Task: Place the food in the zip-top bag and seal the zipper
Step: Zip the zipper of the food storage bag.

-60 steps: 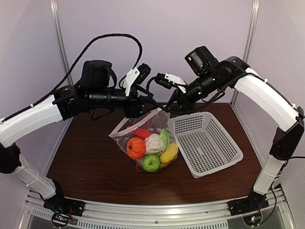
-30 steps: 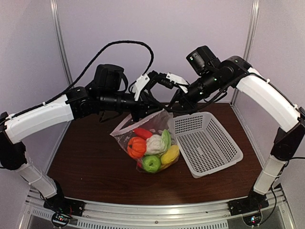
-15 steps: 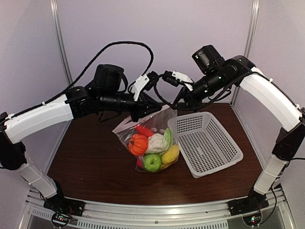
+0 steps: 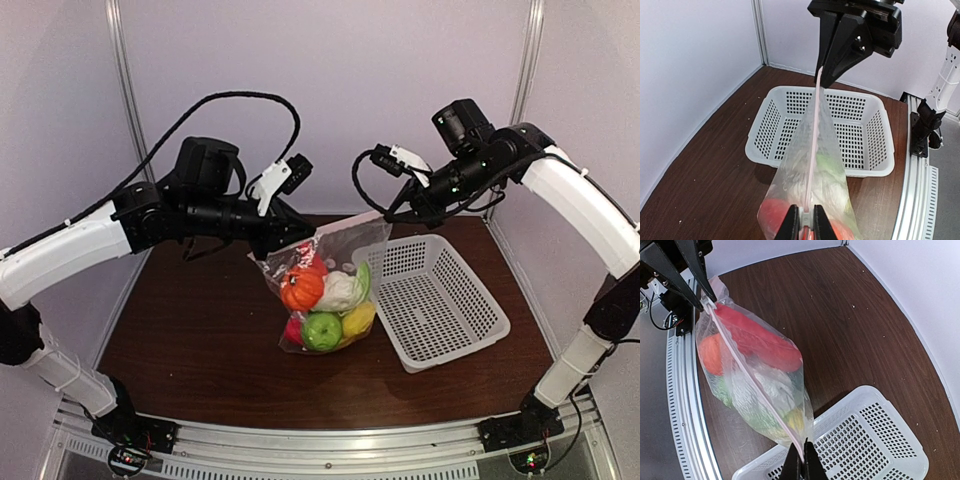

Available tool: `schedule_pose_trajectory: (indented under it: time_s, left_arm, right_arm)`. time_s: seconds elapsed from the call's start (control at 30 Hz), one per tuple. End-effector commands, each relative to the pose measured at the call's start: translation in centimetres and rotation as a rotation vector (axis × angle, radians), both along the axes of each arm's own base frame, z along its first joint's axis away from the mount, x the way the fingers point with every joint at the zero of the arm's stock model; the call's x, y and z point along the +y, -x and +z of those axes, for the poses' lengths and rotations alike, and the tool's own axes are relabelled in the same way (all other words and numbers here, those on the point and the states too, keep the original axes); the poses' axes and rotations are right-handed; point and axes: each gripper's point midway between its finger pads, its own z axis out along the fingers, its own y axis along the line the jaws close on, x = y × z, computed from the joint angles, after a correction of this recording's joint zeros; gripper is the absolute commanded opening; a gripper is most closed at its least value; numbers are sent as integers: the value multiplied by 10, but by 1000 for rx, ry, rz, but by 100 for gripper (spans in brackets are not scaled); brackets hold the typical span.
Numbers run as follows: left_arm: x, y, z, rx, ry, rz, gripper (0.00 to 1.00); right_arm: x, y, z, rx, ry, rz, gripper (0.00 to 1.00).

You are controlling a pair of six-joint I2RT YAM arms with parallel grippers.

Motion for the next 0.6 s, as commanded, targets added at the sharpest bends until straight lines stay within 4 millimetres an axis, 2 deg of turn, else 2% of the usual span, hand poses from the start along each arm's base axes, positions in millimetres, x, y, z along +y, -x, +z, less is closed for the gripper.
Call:
schedule_pose_trajectory:
  time_s: [0.0,0.27,0.57]
  left_arm:
    - [31,-1,3,-17,-32,67,3]
    - [49,4,-8,-4,-58,96,3]
    - [60,8,-15,-1,-68,112,3]
  right_arm:
    - [-30,-16,11,-67,9,-97,0]
    - [-41,-24,11,-68,4,-137,0]
    - [-44,-27,8,-60,2,-152,0]
